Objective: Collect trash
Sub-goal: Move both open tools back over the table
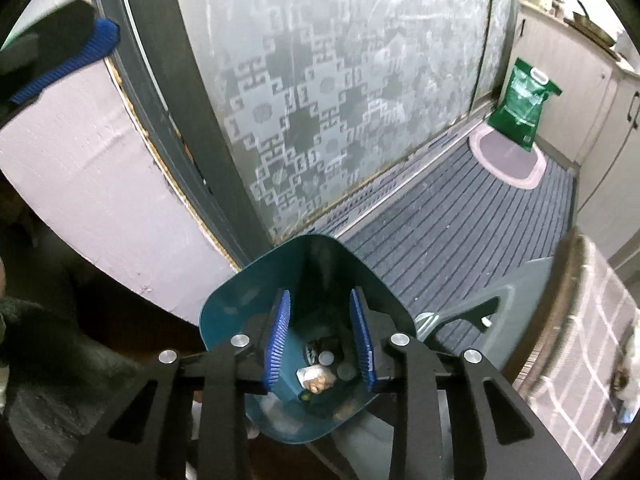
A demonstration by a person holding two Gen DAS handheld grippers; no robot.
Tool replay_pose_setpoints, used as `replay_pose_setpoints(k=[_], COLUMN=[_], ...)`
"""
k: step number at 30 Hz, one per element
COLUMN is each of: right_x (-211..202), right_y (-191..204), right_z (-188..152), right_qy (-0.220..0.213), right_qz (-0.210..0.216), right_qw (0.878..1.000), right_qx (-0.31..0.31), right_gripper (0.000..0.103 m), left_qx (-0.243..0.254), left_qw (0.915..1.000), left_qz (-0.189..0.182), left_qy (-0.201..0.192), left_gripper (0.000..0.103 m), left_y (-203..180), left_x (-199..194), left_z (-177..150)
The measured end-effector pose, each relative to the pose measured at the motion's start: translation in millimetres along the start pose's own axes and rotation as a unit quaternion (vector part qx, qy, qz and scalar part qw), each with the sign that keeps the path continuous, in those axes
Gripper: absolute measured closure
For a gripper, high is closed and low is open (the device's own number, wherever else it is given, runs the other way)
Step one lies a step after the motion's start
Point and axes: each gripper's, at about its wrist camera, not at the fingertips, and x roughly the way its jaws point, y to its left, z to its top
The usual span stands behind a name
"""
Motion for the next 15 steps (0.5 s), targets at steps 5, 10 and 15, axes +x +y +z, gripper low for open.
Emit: replay_pose_setpoints(k=[5, 10, 15], right_x=[-23, -43, -63], right_y=[-18, -32, -51], right_z=[-7, -13, -23], right_qy=[-0.022, -0.041, -0.057], right_qz=[-0.008, -0.021, -0.057], right_qw=[1.0, 0.999, 0.996], right_qx=[0.015, 0.024, 0.033], right_gripper=[0.073, 0.073, 0.073], left_qx=[0.001, 0.008, 0.016], left_qw=[1.0, 0.9998, 0.9994], left_qz=[-0.006, -0.015, -0.027], left_qy=[0.004, 0.007, 0.015], left_gripper=[0.068, 0.065, 0.065], left_y=[-11, -27, -45], left_x=[9, 19, 31], left_z=[3, 6, 7])
